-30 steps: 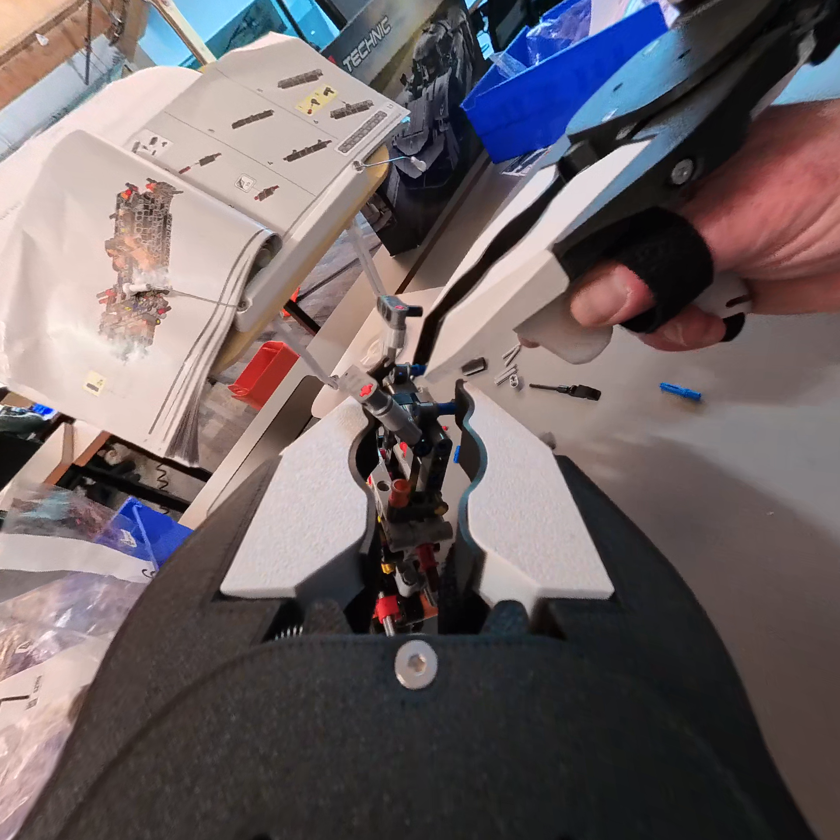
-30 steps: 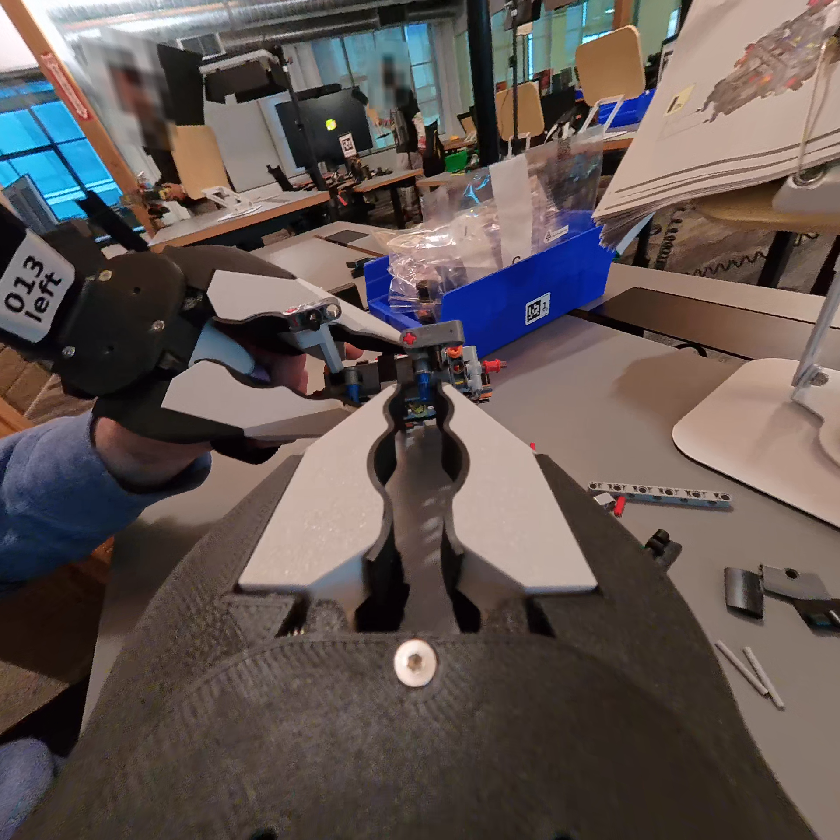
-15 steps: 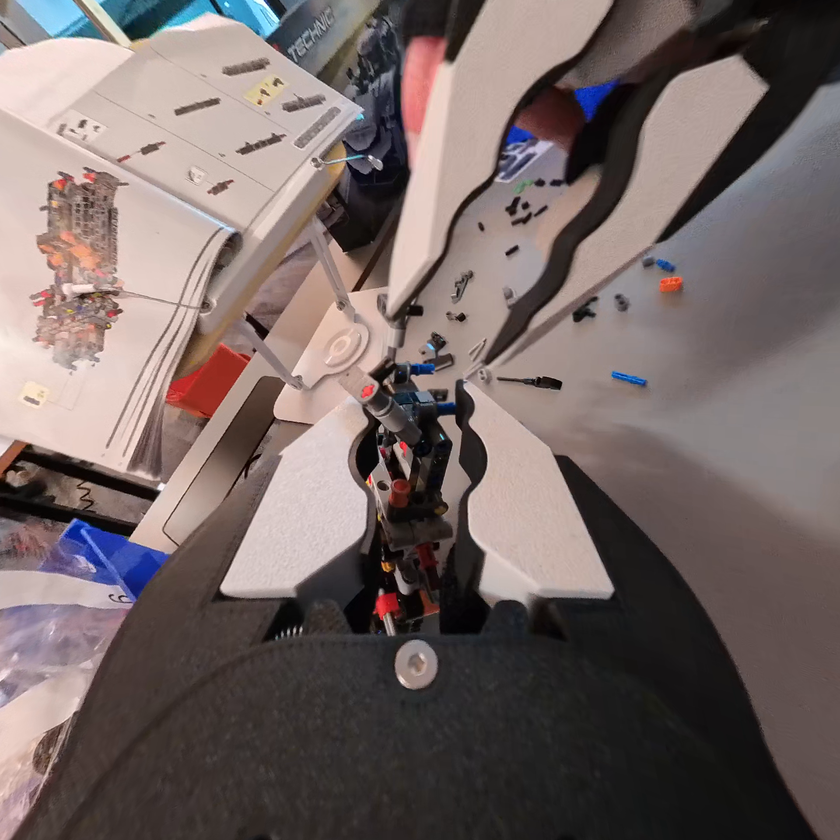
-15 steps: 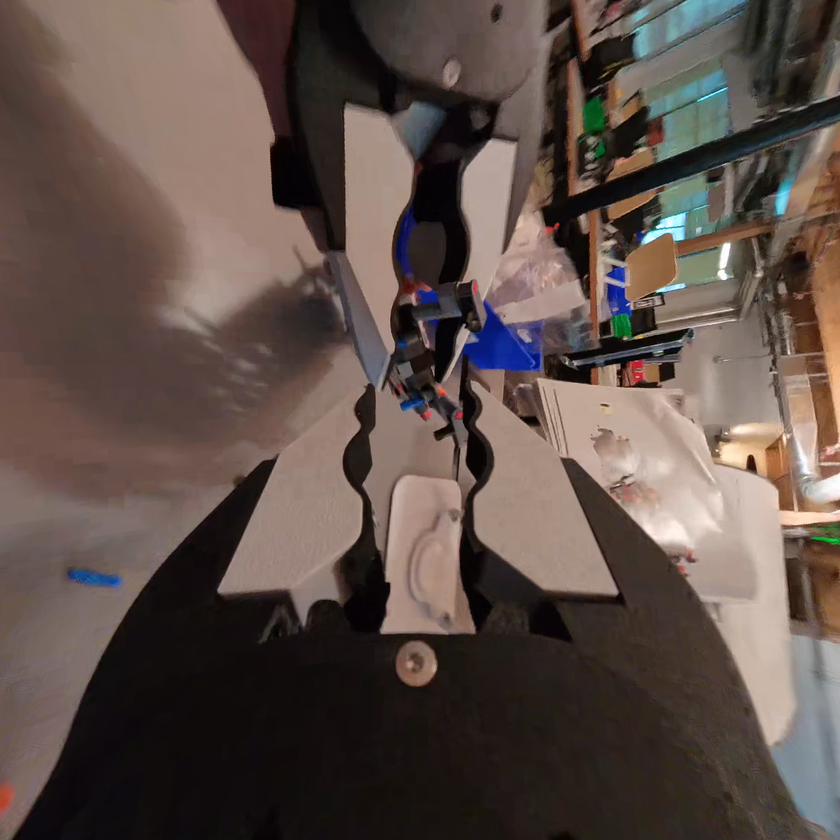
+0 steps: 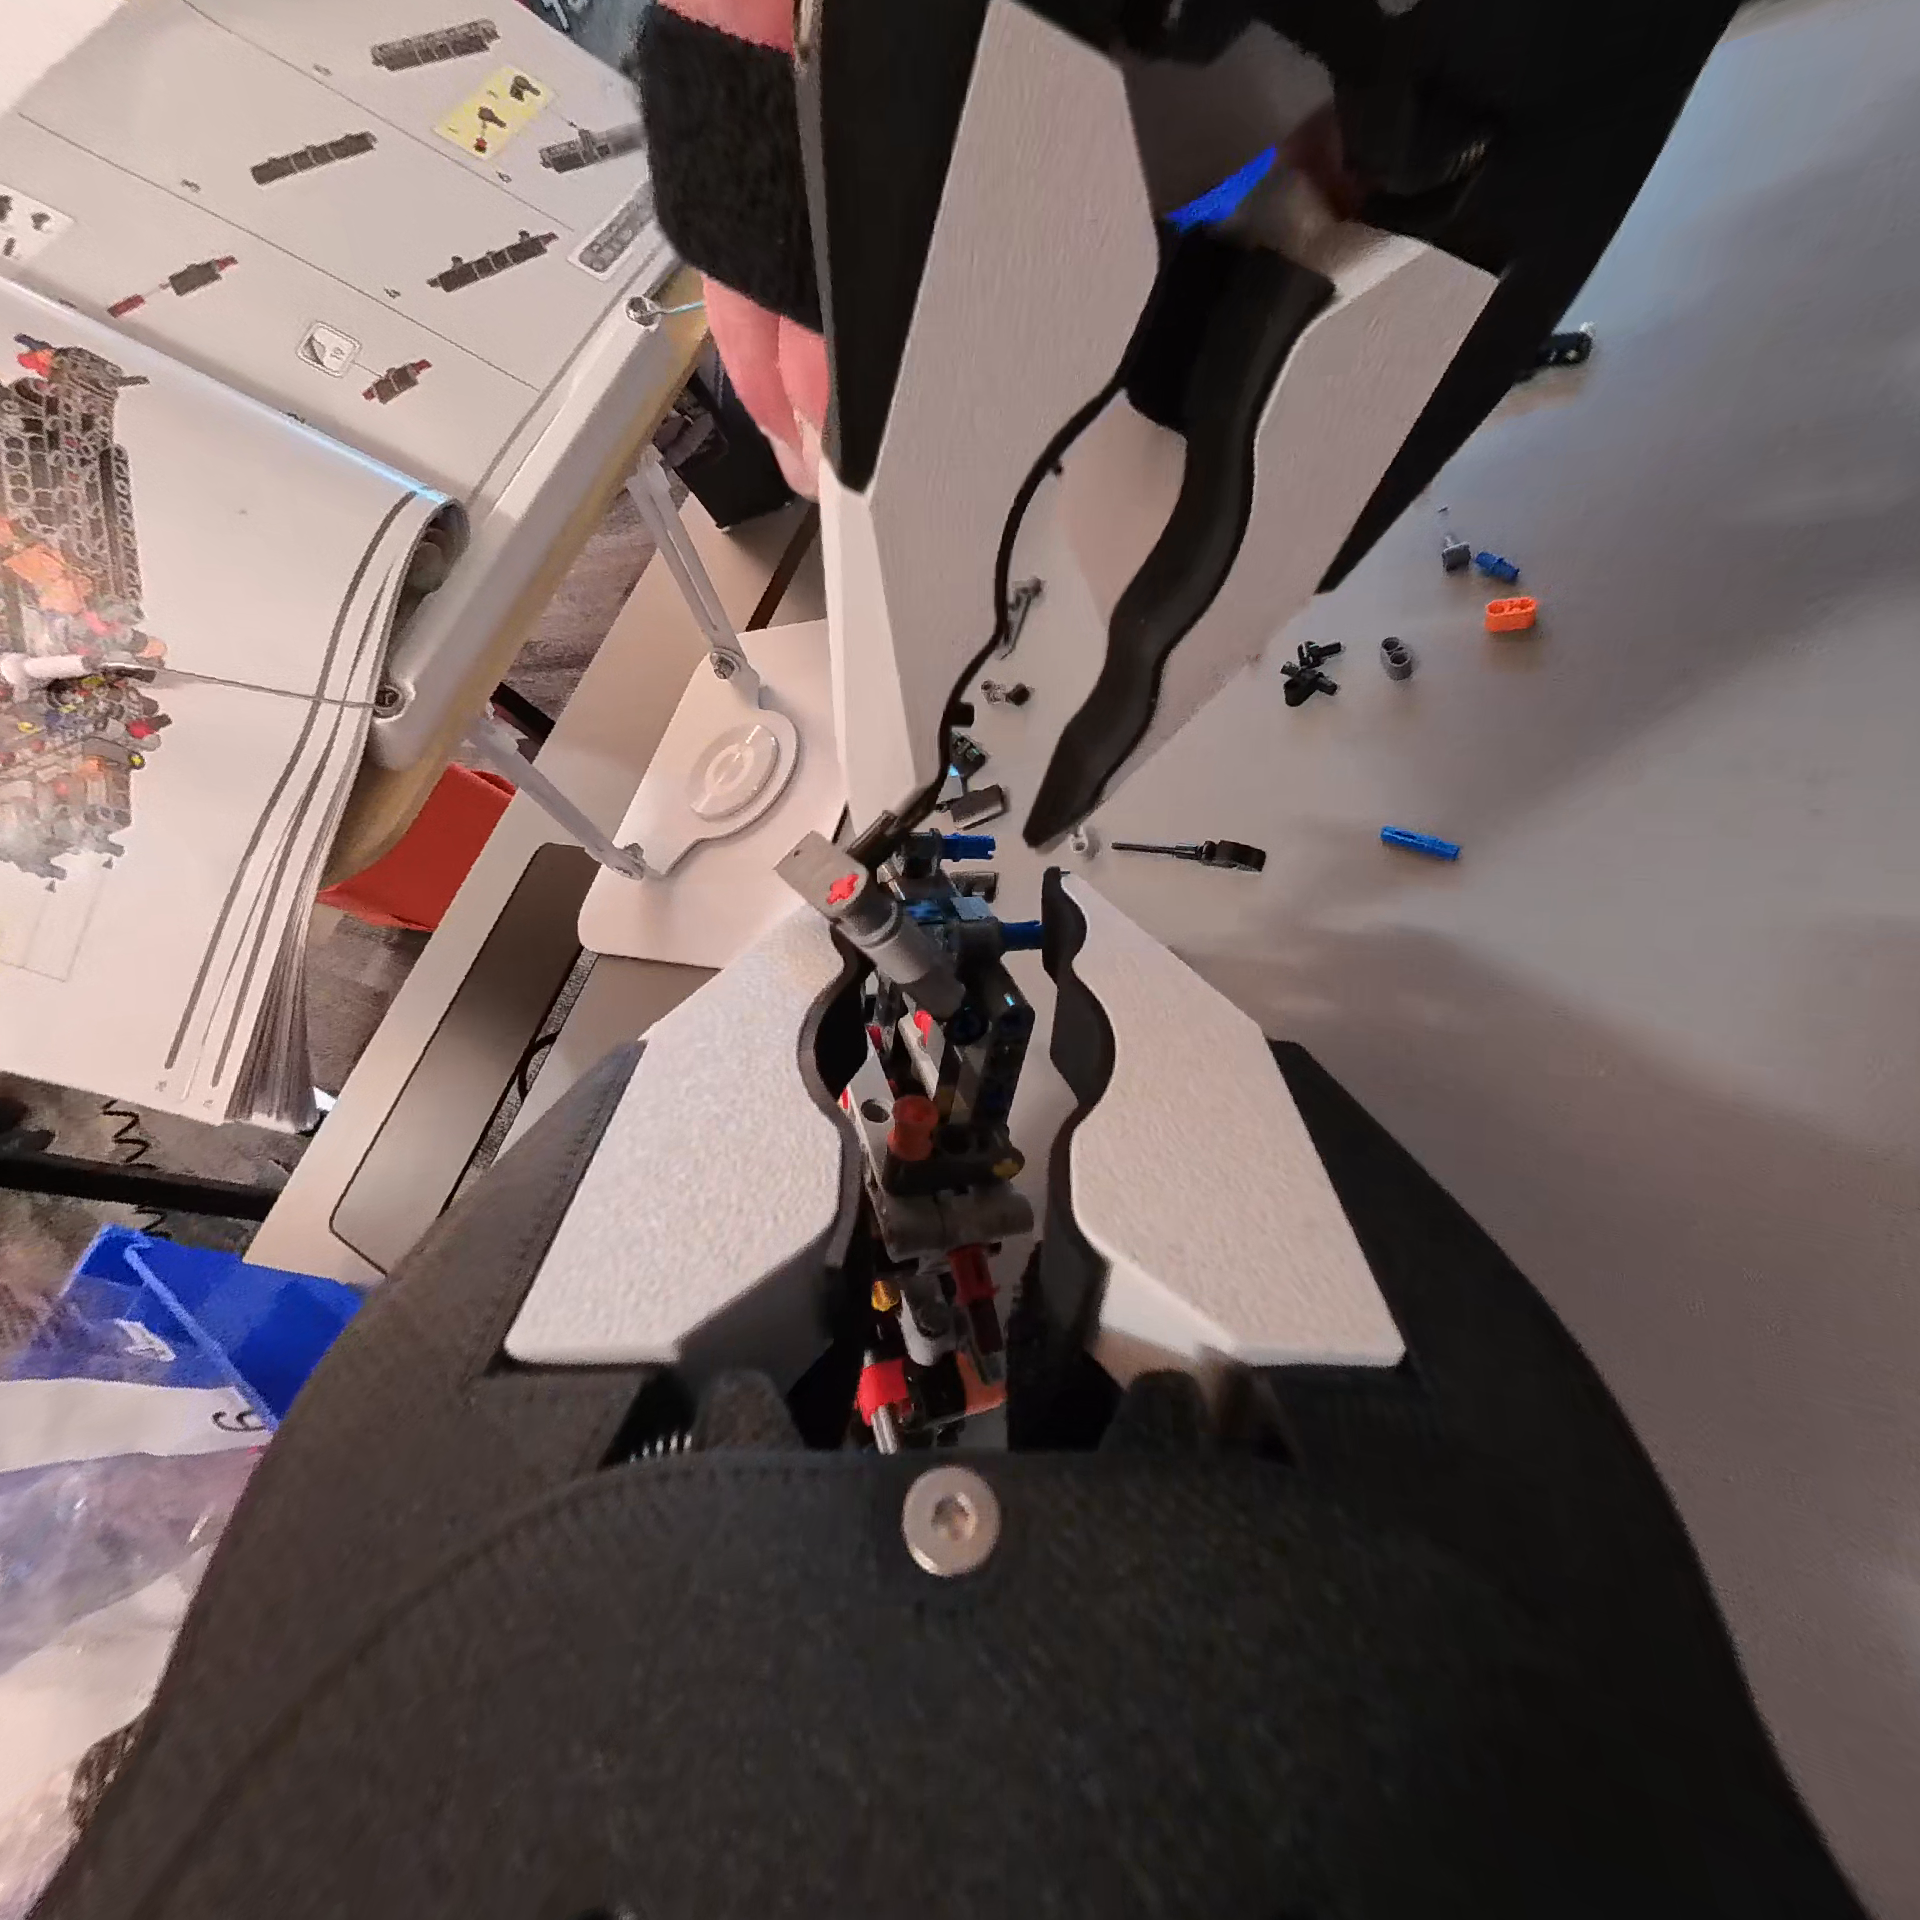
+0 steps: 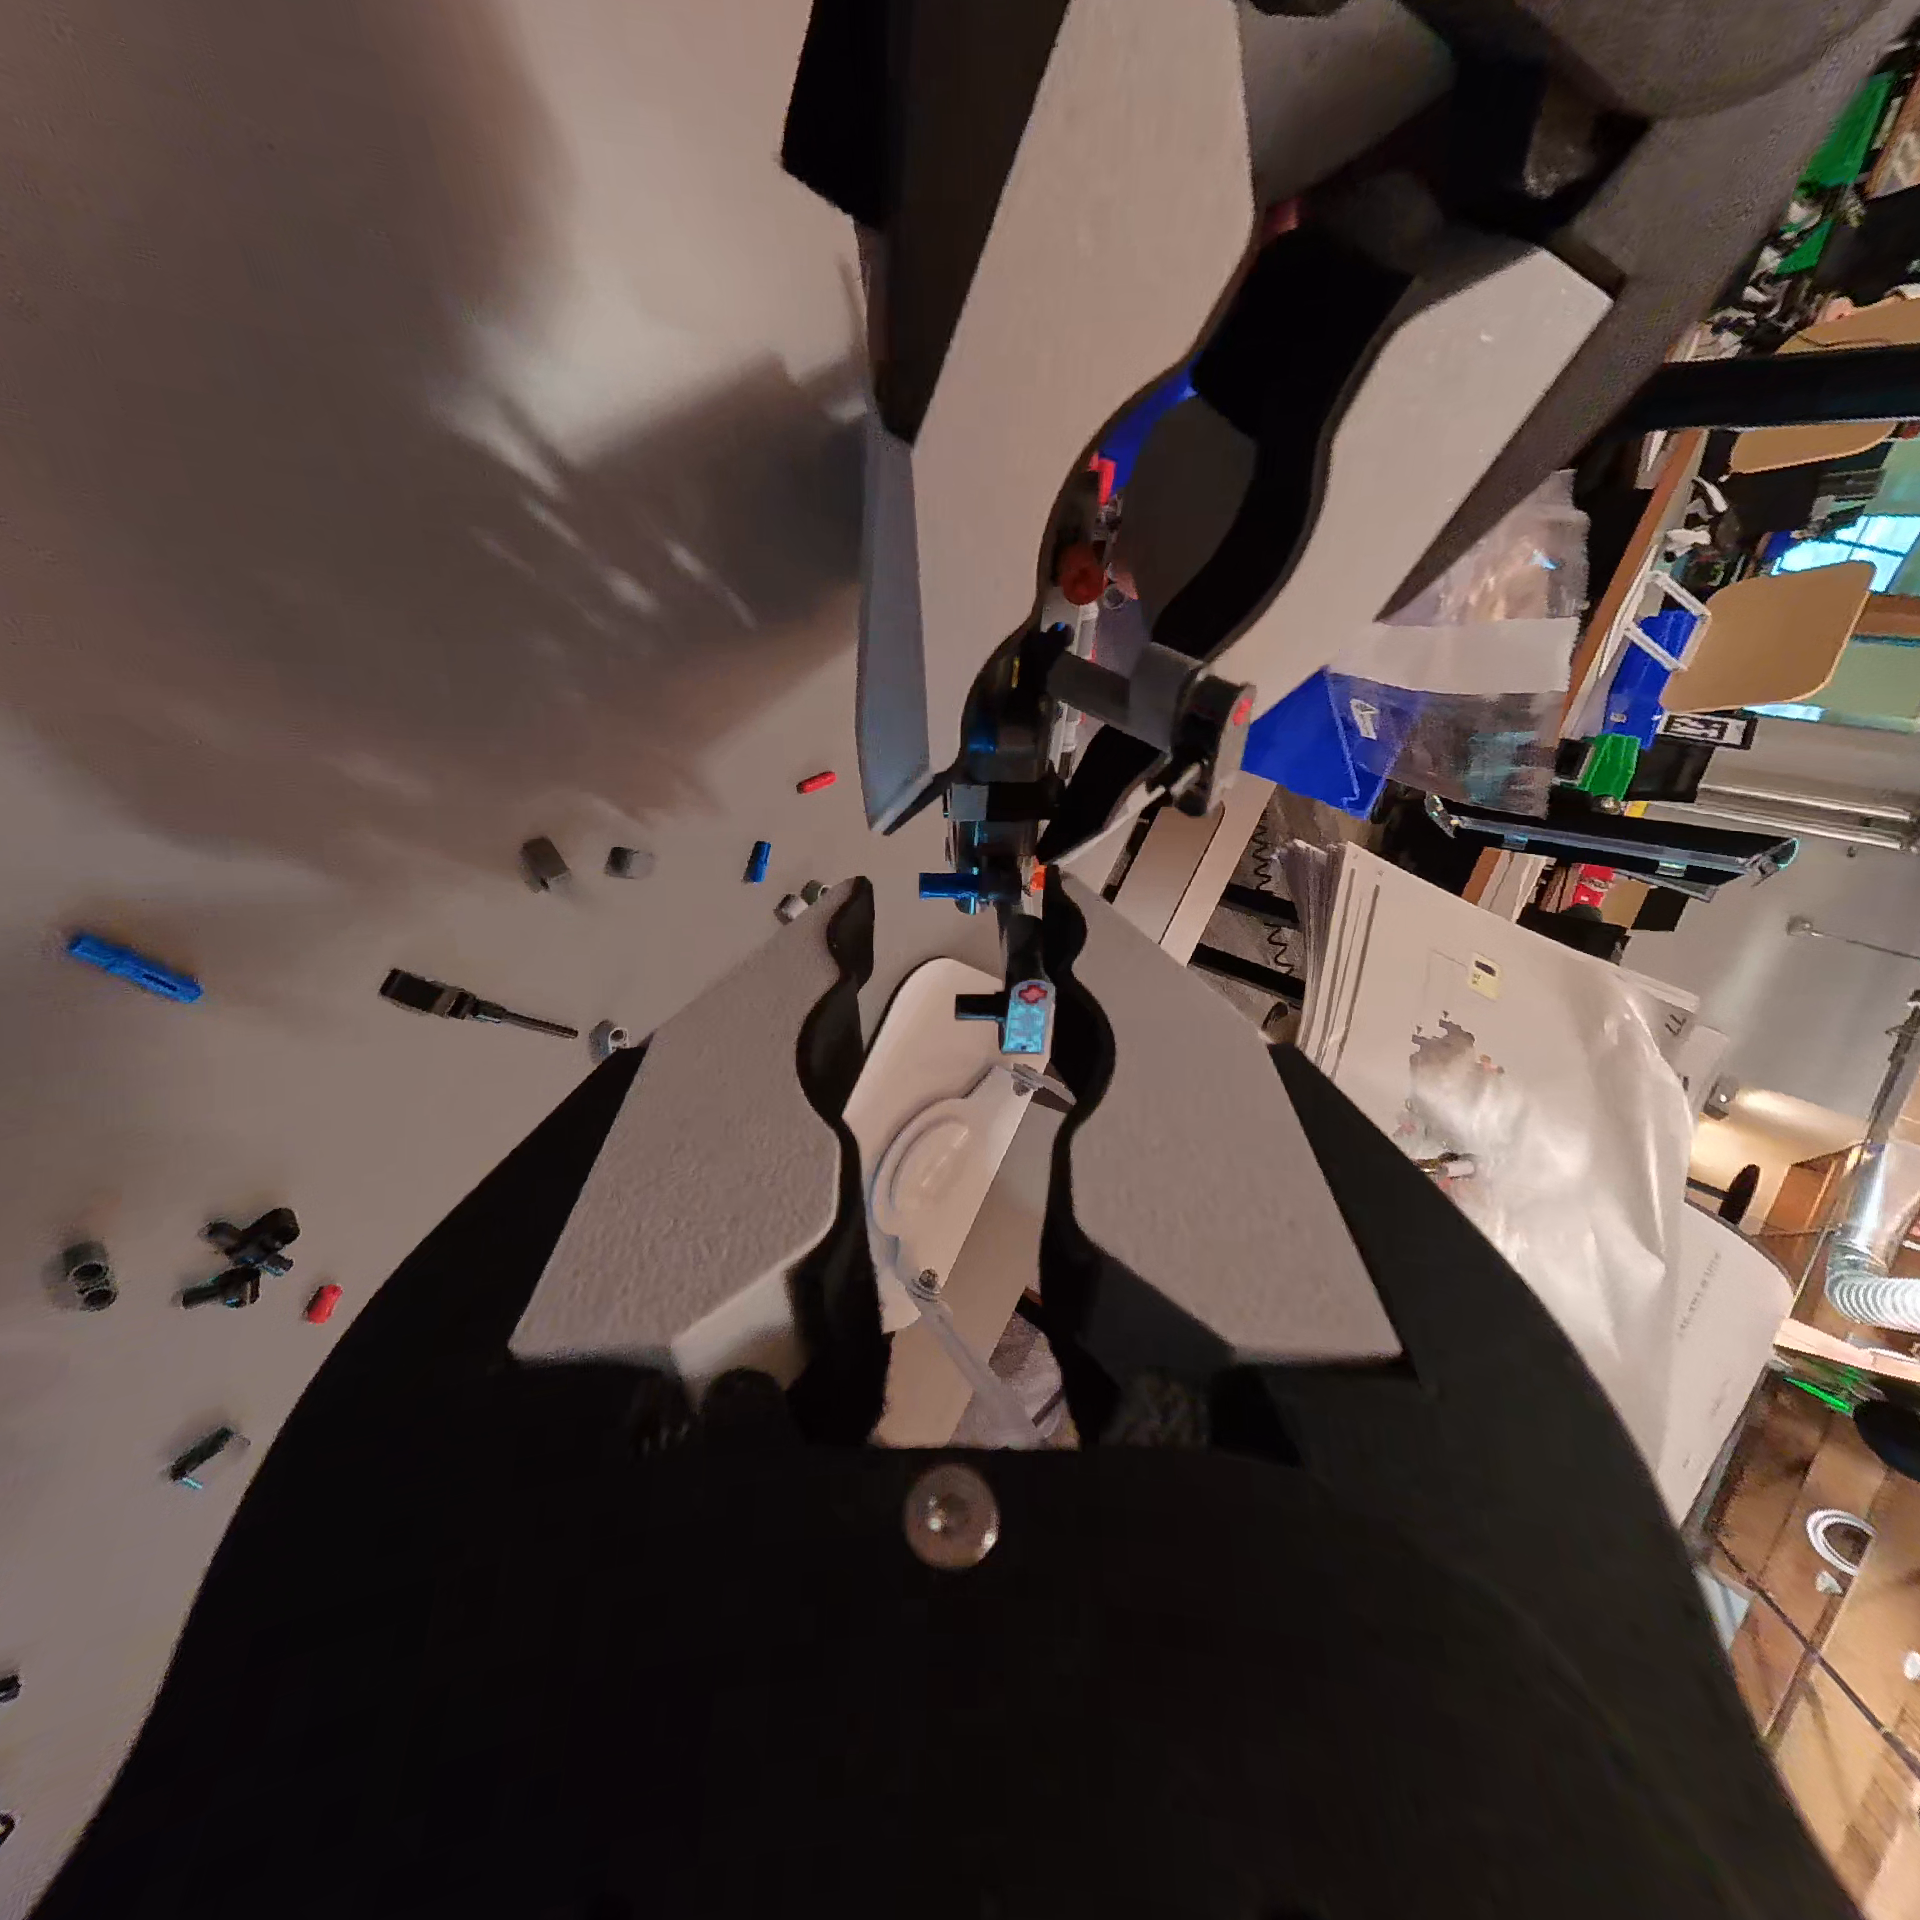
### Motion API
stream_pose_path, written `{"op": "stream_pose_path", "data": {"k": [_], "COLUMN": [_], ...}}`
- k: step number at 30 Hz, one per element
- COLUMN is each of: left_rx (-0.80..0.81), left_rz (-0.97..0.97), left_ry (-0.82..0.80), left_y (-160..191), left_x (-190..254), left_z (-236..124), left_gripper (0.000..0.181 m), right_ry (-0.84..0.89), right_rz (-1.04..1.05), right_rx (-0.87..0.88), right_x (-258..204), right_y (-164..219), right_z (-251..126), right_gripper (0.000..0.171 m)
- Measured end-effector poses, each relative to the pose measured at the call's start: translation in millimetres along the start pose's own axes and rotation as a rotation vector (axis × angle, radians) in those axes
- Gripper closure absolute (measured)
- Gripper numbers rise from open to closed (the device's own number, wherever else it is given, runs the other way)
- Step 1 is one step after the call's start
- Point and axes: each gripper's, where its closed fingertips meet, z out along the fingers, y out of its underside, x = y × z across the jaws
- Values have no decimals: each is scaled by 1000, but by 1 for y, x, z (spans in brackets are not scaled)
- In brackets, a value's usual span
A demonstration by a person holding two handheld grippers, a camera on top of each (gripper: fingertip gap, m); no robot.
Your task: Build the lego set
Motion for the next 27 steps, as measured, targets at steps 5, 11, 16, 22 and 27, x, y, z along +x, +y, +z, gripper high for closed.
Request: {"op": "stream_pose_path", "data": {"k": [5, 11, 16, 22, 27], "left_rx": [-2, -2, -7, -3, -7], "left_rz": [6, 4, -1, -16, -6], "left_ry": [5, 6, 6, 20, 13], "left_y": [-1, -1, -1, -1, -2], "left_x": [0, -3, -2, -2, -3], "left_z": [3, 6, 7, 7, 7], "left_gripper": [153, 153, 153, 153, 154], "right_ry": [25, 8, 1, -21, -16], "right_rz": [1, 1, 8, 40, 31], "right_rx": [-22, -22, -16, -13, -22], "right_x": [3, 3, 2, 1, 4], "right_y": [3, 6, 7, 6, 7], "right_z": [3, 5, 6, 5, 5], "right_gripper": [151, 154, 155, 156, 159]}}
